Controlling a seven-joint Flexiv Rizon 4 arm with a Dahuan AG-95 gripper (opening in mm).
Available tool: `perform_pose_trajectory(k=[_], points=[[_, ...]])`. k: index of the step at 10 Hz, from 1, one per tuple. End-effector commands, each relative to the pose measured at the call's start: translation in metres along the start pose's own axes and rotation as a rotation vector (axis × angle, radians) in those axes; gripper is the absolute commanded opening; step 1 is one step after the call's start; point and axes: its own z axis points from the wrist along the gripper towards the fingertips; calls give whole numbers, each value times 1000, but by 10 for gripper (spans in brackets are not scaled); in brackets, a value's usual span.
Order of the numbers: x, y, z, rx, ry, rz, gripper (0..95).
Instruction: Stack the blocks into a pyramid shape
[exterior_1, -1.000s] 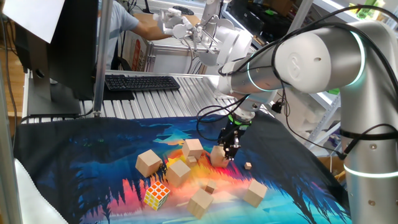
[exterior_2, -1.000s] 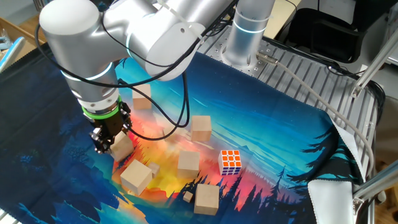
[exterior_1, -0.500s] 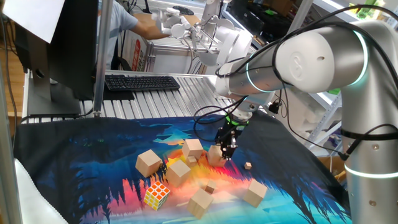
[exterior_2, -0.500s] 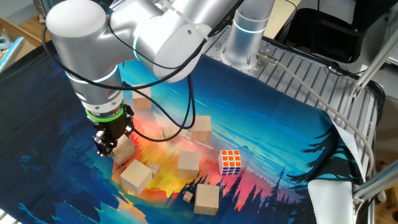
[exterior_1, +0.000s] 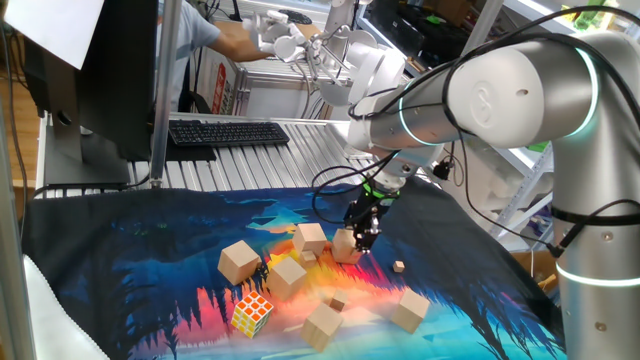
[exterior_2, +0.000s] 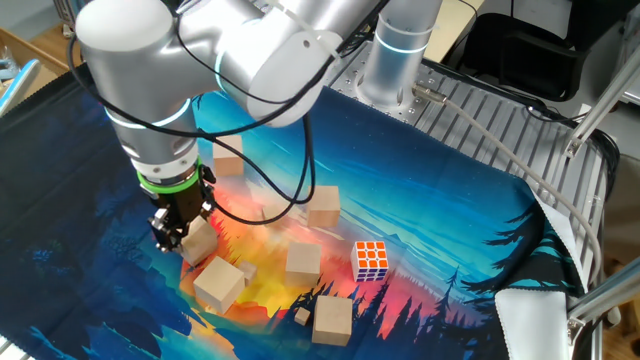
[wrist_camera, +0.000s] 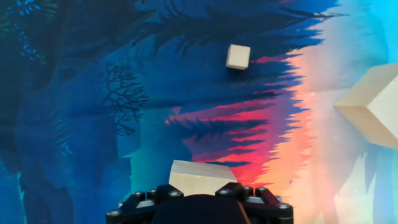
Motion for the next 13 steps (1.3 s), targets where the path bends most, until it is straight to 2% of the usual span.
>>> perform_pose_trajectory(k=[1, 5, 8, 13], points=[[2, 1, 0, -3, 2, -16, 0], [8, 2, 1, -6, 5, -26, 0], [7, 2, 1, 7, 24, -31, 0], [7, 2, 1, 24, 61, -116, 0]])
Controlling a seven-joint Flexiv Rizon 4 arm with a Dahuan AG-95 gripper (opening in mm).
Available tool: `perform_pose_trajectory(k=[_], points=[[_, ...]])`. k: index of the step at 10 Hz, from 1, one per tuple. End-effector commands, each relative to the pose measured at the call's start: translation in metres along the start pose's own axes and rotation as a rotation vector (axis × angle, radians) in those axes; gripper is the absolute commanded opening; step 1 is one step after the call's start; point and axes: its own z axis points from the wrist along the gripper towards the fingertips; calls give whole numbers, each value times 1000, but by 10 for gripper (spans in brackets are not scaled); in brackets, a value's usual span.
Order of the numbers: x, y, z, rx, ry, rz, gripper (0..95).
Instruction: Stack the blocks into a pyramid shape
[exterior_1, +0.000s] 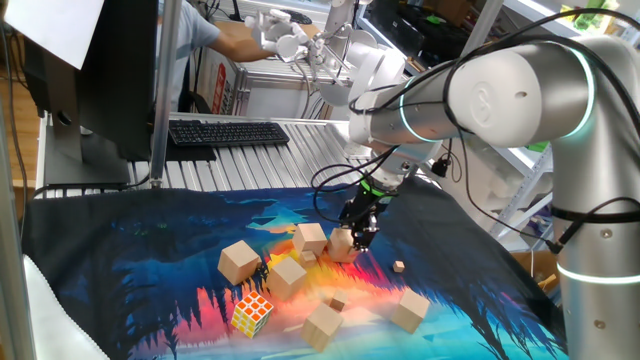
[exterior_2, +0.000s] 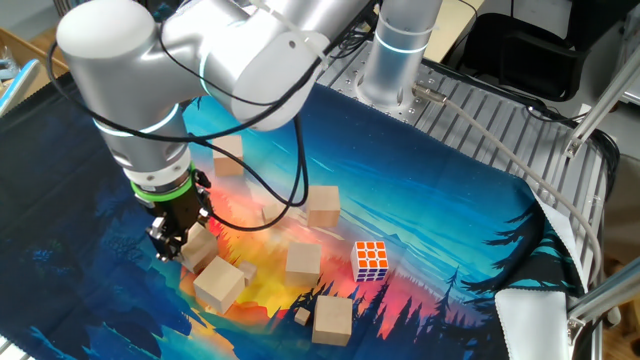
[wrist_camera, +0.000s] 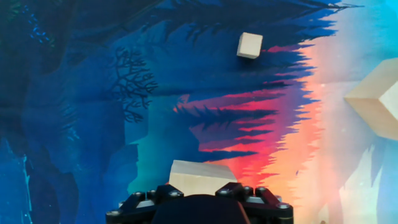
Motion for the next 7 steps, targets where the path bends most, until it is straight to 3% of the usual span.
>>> perform_pose_trajectory(k=[1, 5, 7], points=[[1, 1, 1, 8, 10, -22, 0], [1, 1, 1, 2, 15, -36, 0], [1, 1, 1, 22, 7, -44, 0]])
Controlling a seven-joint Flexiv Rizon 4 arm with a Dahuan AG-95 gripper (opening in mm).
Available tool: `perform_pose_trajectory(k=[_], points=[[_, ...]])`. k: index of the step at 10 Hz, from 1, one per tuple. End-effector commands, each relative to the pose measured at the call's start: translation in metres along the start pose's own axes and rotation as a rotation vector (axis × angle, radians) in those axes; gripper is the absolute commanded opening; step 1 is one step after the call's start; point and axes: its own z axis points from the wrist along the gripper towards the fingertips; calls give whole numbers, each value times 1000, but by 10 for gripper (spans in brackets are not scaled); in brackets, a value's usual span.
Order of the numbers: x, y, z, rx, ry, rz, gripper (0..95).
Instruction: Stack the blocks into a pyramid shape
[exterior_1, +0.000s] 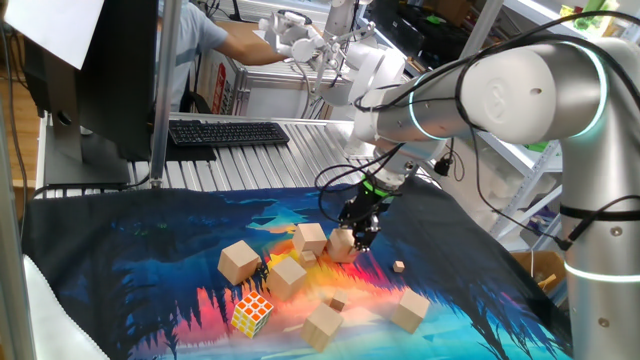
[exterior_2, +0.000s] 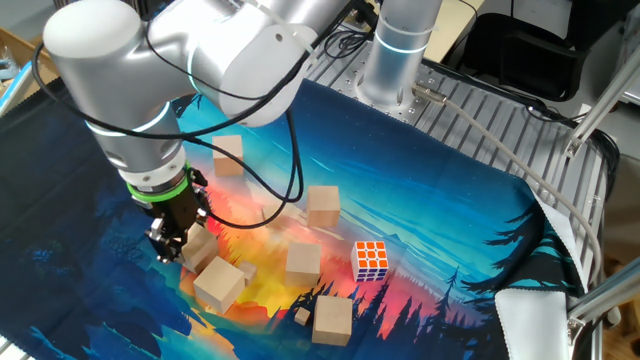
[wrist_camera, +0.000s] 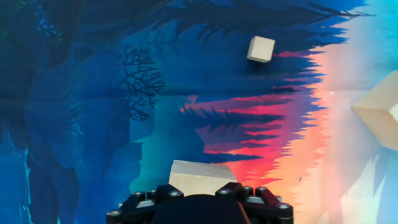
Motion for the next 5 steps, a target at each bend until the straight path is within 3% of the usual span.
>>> perform_pose_trajectory(k=[1, 5], points=[[0, 1, 1, 20, -17, -4, 0], [0, 1, 1, 9, -17, -34, 0]])
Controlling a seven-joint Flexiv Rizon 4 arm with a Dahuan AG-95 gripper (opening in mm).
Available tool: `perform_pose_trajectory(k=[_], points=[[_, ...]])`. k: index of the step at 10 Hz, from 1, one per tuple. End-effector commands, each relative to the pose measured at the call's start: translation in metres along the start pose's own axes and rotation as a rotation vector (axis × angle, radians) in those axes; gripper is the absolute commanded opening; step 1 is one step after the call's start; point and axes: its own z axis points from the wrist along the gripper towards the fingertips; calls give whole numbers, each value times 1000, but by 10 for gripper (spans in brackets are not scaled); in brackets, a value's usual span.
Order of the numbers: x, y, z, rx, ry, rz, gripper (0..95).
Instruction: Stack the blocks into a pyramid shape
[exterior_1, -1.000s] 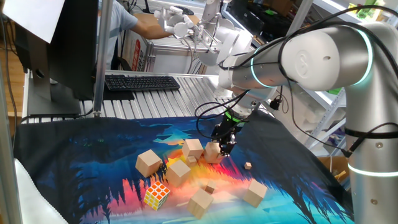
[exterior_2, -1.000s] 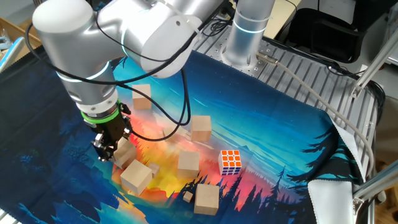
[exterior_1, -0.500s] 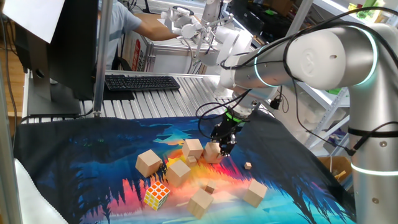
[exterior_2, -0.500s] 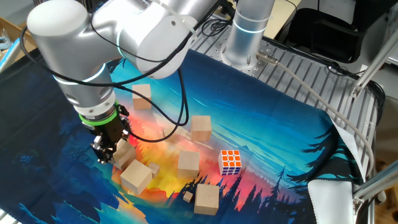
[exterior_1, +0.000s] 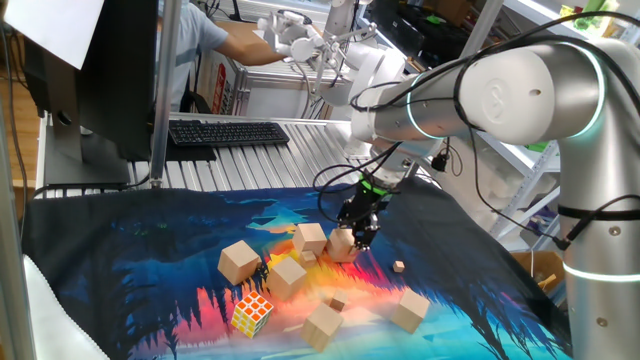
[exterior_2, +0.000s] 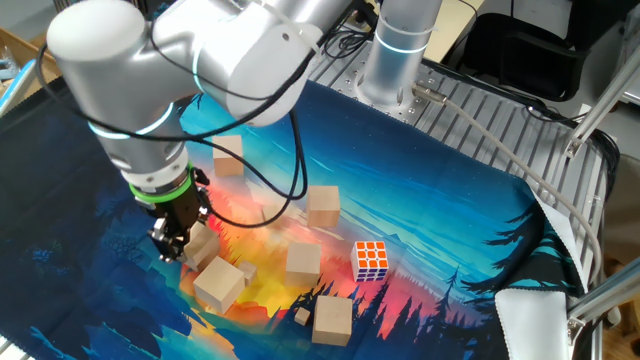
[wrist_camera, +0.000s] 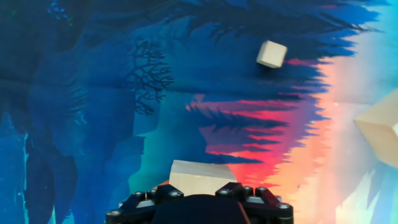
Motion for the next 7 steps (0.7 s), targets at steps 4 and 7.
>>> perform_pose_trajectory(k=[4, 7], points=[[8, 2, -2, -20, -10, 18, 0], [9, 7, 2, -44, -24, 17, 0]])
